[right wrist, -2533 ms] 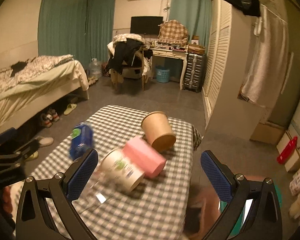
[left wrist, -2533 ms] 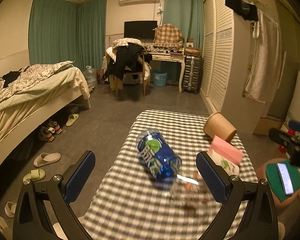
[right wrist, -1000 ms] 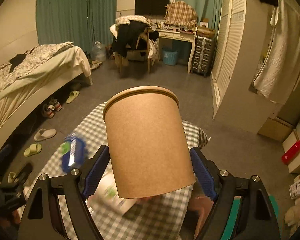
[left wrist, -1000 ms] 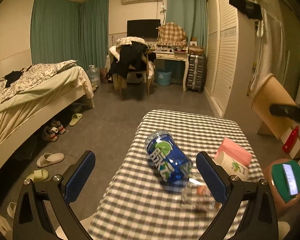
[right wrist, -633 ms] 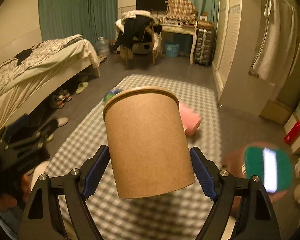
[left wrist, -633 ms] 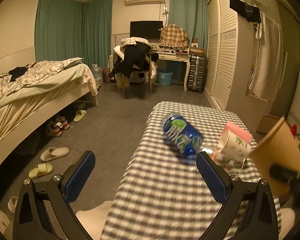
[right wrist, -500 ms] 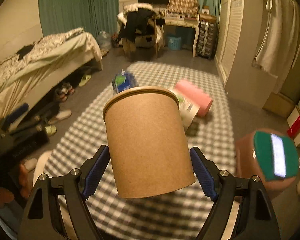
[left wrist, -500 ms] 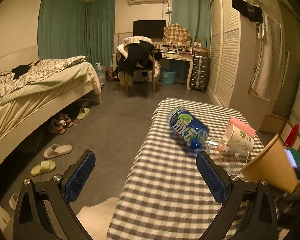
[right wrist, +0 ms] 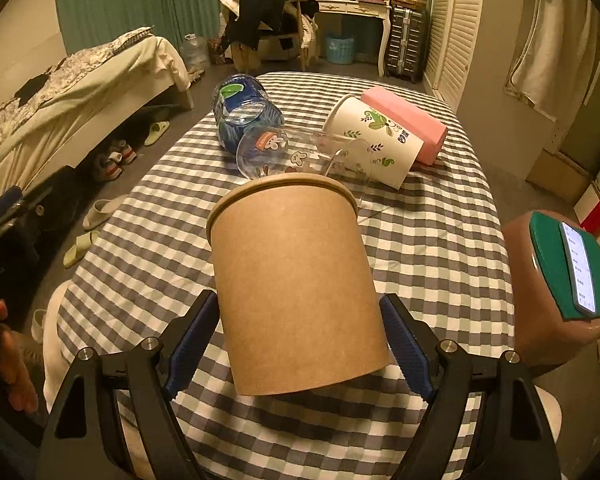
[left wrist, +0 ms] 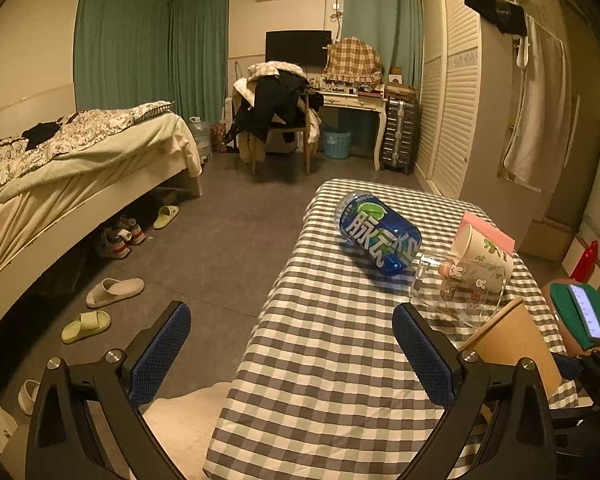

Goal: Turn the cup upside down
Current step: 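Lift the brown paper cup with the right gripper and carry it over the table, then rotate the held cup opening-down and lower it onto the tablecloth with the right gripper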

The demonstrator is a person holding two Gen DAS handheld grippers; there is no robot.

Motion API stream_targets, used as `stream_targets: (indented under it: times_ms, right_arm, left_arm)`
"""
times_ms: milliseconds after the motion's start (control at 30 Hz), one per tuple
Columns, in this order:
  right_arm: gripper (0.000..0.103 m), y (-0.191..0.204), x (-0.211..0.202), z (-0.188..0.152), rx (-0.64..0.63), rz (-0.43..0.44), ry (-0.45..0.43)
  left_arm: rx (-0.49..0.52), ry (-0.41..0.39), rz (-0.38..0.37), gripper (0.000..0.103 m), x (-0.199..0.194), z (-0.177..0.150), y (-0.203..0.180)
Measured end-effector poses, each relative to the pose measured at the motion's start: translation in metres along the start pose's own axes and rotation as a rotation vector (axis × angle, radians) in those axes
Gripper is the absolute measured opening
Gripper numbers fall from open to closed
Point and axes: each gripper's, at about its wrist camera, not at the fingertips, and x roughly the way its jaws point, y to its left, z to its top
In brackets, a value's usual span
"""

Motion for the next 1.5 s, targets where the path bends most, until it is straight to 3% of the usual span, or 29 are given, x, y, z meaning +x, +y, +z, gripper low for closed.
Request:
stream_targets:
  times_ms: [200, 400, 700, 800, 933, 1133, 1233, 1367, 1400, 1500]
  right_arm:
    - [0.083, 0.000, -0.008, -0.001, -0.010, 0.022, -0.036]
    - [0.089, -0.023, -0.051, 0.005, 0.004, -0.002, -0.180]
    - [0.091, -0.099, -0.090, -0.005, 0.144, -0.093, -0.288]
    - [0.091, -0.119, -0.093, -0.013, 0.180, -0.101, -0.292]
    - [0.091, -0.142, -0.091, -0.030, 0.221, -0.104, -0.291]
    - [0.091, -0.175, -0.082, -0.047, 0.281, -0.102, -0.278]
    - [0.091, -0.191, -0.072, -0.052, 0.309, -0.097, -0.258]
    - [0.091, -0.206, -0.060, -0.056, 0.337, -0.098, -0.230]
    - [0.091, -0.207, -0.057, -0.056, 0.338, -0.098, -0.226]
    - [0.091, -0.209, -0.050, -0.056, 0.340, -0.089, -0.214]
  left_arm:
    - [0.008, 0.007, 0.021, 0.103, -0.001, -0.002, -0.004]
    - [0.029, 0.009, 0.032, 0.103, -0.010, -0.005, -0.016]
    - [0.036, 0.033, -0.116, 0.103, -0.032, -0.022, -0.081]
    - [0.049, 0.065, -0.161, 0.103, -0.031, -0.032, -0.111]
    - [0.099, 0.091, -0.157, 0.103, -0.023, -0.044, -0.145]
    - [0.094, 0.143, -0.135, 0.103, -0.001, -0.058, -0.172]
    - [0.084, 0.127, -0.090, 0.103, 0.011, -0.063, -0.175]
    - [0.102, 0.129, -0.109, 0.099, 0.019, -0.065, -0.173]
    - [0.110, 0.126, -0.114, 0.091, 0.018, -0.065, -0.171]
    - [0.142, 0.143, -0.142, 0.091, 0.016, -0.063, -0.167]
